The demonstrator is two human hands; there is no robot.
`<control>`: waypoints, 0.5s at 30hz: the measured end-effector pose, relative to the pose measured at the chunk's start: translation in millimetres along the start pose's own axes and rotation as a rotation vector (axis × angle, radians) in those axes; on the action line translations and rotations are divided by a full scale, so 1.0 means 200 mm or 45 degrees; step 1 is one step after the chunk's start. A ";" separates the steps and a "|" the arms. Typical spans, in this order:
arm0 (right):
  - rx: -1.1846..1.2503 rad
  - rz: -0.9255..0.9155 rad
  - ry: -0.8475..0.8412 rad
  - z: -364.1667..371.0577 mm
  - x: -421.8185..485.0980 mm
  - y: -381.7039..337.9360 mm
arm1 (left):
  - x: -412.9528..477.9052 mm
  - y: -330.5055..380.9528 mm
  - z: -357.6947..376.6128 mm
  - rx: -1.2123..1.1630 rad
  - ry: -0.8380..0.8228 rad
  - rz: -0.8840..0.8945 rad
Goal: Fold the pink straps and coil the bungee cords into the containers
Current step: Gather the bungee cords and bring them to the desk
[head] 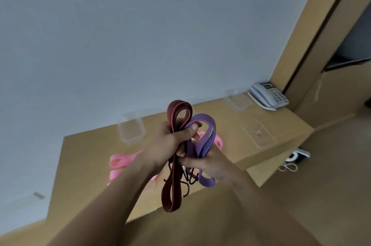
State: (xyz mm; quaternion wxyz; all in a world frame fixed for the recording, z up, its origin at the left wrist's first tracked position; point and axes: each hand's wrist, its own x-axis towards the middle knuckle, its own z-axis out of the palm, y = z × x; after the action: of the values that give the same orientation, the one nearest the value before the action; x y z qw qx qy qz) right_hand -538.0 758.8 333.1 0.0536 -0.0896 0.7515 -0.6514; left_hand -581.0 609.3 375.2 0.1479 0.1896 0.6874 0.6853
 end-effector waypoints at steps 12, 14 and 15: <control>0.028 0.352 0.749 -0.31 -0.13 0.20 | 0.30 -0.35 0.16 -0.069 0.028 -0.321; -0.111 0.376 0.811 -0.38 -0.13 0.26 | 0.34 -0.41 0.24 -0.048 -0.002 -0.372; -0.203 0.362 0.825 -0.42 -0.13 0.28 | 0.35 -0.43 0.27 -0.038 -0.017 -0.394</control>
State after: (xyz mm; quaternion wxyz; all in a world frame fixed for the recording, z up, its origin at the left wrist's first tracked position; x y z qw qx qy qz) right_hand -532.9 853.1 289.2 -0.1046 0.2231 0.7828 -0.5714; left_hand -622.5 691.0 292.0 0.2591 0.0840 0.6971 0.6632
